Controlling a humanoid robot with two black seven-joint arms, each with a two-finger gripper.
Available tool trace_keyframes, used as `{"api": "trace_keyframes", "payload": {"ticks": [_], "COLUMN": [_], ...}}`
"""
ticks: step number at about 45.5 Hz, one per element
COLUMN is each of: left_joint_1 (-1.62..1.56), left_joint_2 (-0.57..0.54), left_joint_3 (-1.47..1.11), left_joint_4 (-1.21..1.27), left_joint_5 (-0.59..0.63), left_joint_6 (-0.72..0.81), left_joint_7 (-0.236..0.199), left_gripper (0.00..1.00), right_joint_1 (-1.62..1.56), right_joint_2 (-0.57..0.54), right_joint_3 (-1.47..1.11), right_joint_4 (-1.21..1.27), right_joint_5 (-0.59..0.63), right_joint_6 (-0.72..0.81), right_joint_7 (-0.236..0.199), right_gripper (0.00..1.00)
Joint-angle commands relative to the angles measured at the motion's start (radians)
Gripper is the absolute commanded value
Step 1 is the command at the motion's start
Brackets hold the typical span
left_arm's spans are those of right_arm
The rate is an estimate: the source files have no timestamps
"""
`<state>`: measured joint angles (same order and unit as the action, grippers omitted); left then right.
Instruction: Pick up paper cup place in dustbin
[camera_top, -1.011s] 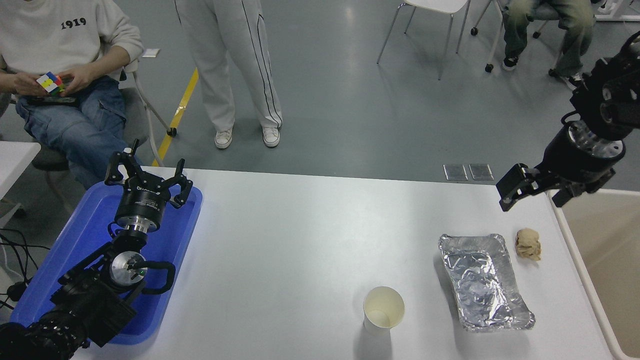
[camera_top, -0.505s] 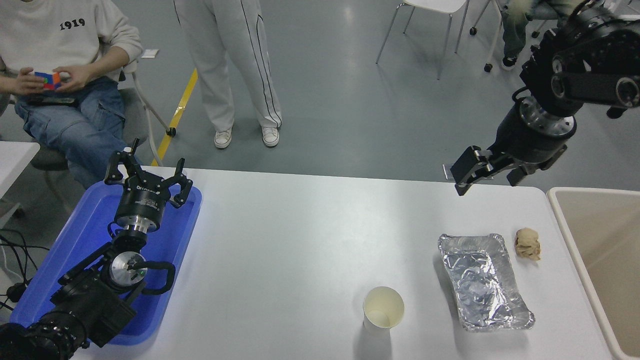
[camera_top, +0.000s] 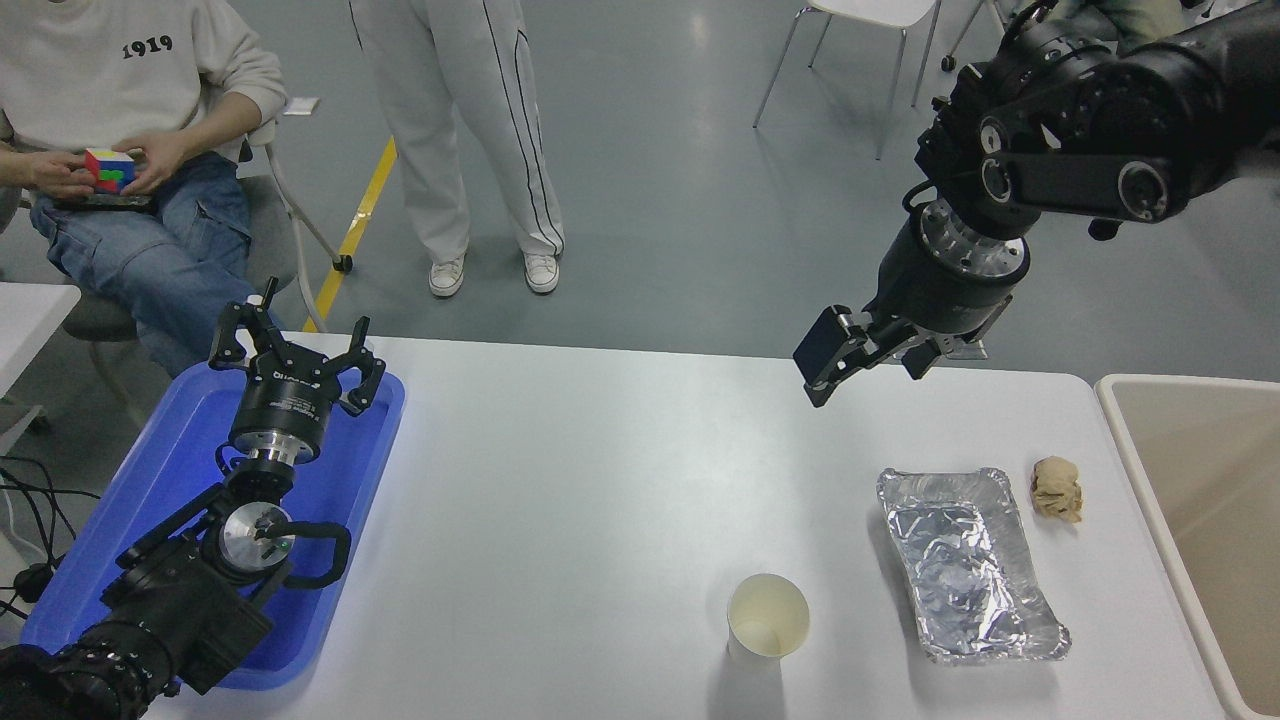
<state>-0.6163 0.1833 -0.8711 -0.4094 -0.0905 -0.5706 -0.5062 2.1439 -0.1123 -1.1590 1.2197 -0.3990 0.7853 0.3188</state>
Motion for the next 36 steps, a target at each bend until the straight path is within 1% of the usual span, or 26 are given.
{"api": "trace_keyframes", "payload": {"ticks": [1, 17, 24, 36], "left_joint_1": [0.001, 0.001, 0.001, 0.001], "left_joint_2": [0.001, 0.001, 0.001, 0.001], "left_joint_3": [0.0, 0.0, 0.0, 0.0], "left_joint_4": [0.0, -0.002, -0.002, -0.002], "left_joint_5": [0.0, 0.0, 0.0, 0.0], "left_joint_6": [-0.002, -0.002, -0.002, -0.002], "left_joint_7": [0.0, 0.0, 0.0, 0.0], "left_gripper": [1.0, 1.0, 1.0, 1.0], "right_joint_1": [-0.019, -0.127, -0.167, -0.28], "right_joint_2": [-0.004, -0.004, -0.003, -0.006], "right_joint_3": [0.025, 0.096, 0.105, 0.104], "right_joint_4": [0.043, 0.041, 0.041, 0.035], "right_joint_5": [-0.029, -0.035, -0.035, -0.034], "right_joint_6": [0.0, 0.0, 0.0, 0.0], "right_joint_7": [-0.003, -0.003, -0.004, -0.006], "right_gripper": [1.0, 1.0, 0.91, 0.91]}}
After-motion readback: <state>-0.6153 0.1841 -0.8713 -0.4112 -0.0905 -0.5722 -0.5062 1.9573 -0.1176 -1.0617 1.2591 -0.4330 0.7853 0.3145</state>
